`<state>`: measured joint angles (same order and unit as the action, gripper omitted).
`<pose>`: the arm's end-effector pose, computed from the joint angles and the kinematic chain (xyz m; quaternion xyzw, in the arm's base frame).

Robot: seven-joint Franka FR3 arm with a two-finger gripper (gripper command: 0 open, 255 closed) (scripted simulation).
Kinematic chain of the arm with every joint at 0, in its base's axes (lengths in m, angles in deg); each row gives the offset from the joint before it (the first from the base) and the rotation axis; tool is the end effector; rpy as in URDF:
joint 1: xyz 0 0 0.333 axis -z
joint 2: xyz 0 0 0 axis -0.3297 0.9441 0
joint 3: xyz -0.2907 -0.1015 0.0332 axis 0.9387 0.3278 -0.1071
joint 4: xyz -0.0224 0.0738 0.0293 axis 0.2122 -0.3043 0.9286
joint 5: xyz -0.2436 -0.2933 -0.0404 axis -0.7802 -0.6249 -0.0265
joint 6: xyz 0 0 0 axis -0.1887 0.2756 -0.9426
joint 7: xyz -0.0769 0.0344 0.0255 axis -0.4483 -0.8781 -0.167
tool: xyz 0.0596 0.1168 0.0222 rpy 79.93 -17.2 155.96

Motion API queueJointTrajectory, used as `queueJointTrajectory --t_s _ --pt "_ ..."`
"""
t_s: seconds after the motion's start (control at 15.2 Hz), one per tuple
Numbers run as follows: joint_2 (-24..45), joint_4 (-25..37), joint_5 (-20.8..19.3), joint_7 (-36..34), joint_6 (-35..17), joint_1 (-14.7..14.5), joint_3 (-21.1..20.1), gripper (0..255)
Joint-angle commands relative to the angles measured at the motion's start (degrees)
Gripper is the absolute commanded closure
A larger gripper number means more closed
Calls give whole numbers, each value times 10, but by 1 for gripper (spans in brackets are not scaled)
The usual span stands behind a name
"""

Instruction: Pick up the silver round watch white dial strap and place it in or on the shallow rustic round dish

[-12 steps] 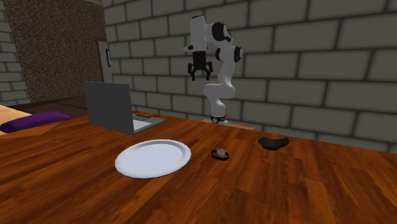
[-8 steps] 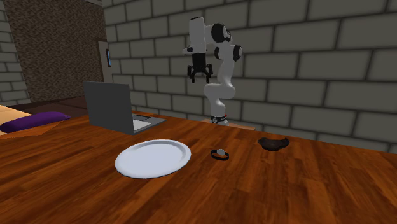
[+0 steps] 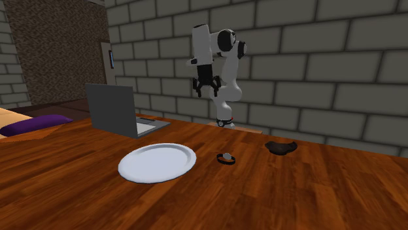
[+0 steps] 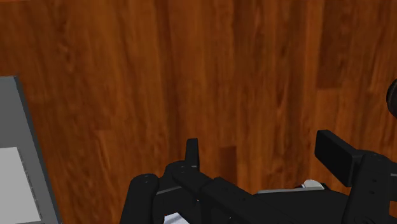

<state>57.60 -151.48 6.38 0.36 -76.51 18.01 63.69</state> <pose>0.3985 0.0661 0.4974 -0.9978 -0.0349 0.0242 0.0515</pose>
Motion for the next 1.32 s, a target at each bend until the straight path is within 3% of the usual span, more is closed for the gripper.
queueJointTrajectory --t_s 0.0,0.66,1.25 --pt "41 18 8 -11 -22 -4 -9 0" --pt "253 142 25 -64 -103 -22 -43 0" --pt "456 320 18 -111 -124 -48 -57 0"
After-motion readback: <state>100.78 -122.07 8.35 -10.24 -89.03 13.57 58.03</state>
